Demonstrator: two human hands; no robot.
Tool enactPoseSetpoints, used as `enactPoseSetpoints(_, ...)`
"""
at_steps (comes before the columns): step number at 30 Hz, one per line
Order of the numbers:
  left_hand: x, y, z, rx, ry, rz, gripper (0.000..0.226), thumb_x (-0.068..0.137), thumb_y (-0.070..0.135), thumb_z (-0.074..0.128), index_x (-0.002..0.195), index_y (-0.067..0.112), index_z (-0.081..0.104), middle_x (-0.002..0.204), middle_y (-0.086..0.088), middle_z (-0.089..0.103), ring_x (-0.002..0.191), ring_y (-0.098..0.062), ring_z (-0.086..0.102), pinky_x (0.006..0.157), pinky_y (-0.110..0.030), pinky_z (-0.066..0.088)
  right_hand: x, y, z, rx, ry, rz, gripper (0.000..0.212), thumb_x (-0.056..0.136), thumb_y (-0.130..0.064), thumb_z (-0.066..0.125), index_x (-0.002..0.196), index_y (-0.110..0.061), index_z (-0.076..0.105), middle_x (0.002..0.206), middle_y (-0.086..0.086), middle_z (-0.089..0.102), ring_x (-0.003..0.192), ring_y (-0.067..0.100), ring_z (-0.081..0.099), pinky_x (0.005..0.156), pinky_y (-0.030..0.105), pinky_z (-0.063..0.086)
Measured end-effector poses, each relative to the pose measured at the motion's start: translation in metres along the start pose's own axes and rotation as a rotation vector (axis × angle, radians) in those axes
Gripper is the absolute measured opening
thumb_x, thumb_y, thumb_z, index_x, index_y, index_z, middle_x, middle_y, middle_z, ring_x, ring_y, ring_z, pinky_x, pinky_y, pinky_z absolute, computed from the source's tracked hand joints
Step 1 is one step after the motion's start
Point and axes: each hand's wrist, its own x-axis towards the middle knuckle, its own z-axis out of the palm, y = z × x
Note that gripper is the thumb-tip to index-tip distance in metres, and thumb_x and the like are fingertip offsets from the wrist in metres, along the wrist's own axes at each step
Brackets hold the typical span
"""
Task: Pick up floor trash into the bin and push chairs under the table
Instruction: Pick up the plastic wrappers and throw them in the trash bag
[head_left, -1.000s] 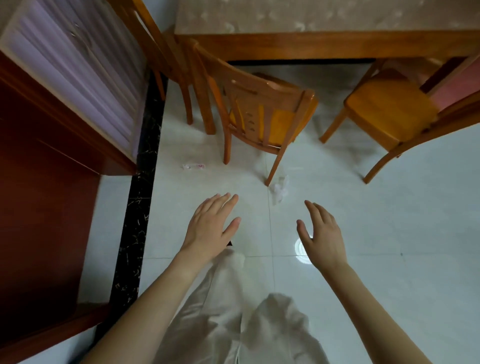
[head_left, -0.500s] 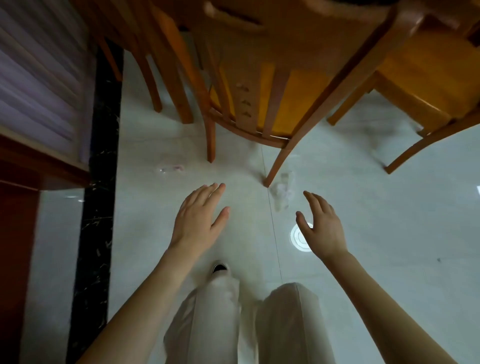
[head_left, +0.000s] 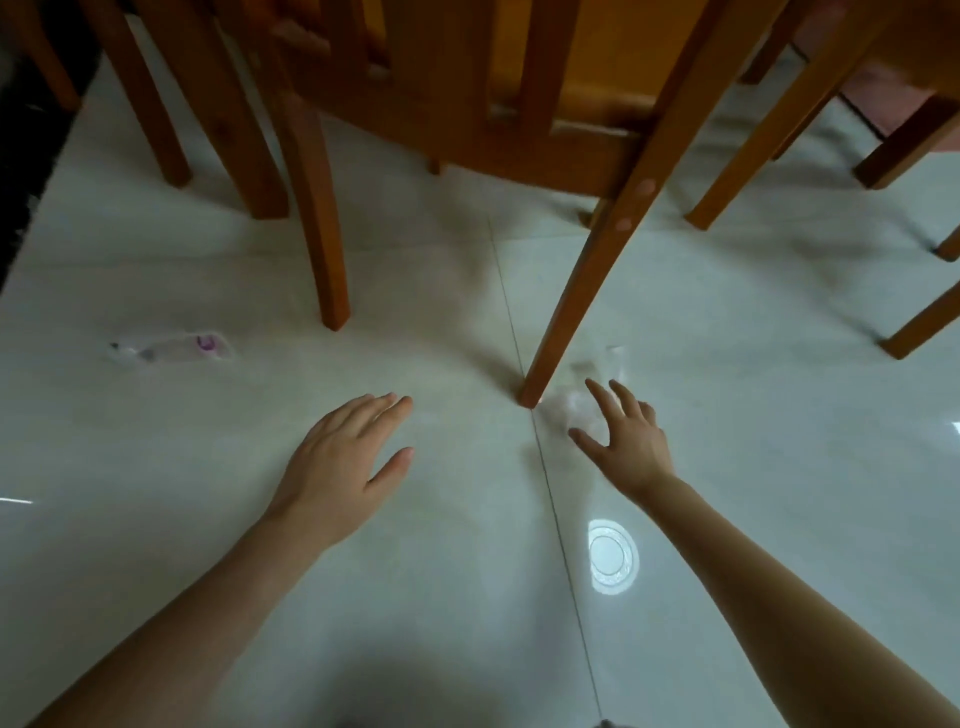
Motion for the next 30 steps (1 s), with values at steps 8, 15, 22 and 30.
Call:
enactPoseSetpoints(8,-0.001,-0.025,0.01,0.017,0.053,-0.06,0.06,0.092,0.051,0.031,0.14,0.02,0.048,0.141,0.0,0.051,0.132,-0.019,0.043,0.107,-0.038,0.037,0.018,0.005,0.055,0.093,-0.066,0.005,0.058,0.092,-0.043,0.059,0.144,-0.026,0.041,0.137,0.015,0.043,0.114,0.038,0.048,0.092,0.043,0.046)
enactPoseSetpoints(15,-0.006,-0.023,-0.028,0.0,0.106,-0.124,0.064,0.09,0.054,0.028,0.14,0.02,0.047,0.141,0.001,0.051,0.13,-0.017,0.044,0.105,-0.032,0.034,-0.018,-0.046,0.014,0.317,-0.048,-0.201,0.045,0.088,-0.037,0.068,0.129,-0.024,0.057,0.124,0.003,0.054,0.104,0.025,0.06,0.082,0.026,0.043)
enactPoseSetpoints(22,-0.023,-0.091,-0.054,0.068,0.098,-0.142,0.062,0.09,0.054,0.031,0.14,0.022,0.047,0.139,0.002,0.052,0.127,-0.016,0.046,0.104,-0.029,0.033,0.007,-0.132,-0.016,0.381,0.043,-0.406,0.043,0.083,-0.034,0.074,0.123,-0.025,0.061,0.124,0.0,0.056,0.104,0.023,0.061,0.086,0.028,0.046)
enactPoseSetpoints(30,-0.011,-0.215,-0.048,-0.014,0.154,-0.312,0.067,0.083,0.056,0.047,0.14,0.02,0.048,0.137,0.0,0.054,0.124,-0.02,0.049,0.104,-0.036,0.04,0.048,-0.228,0.021,0.408,-0.014,-0.442,0.04,0.082,-0.032,0.075,0.119,-0.035,0.059,0.116,-0.009,0.051,0.093,0.02,0.06,0.078,0.03,0.045)
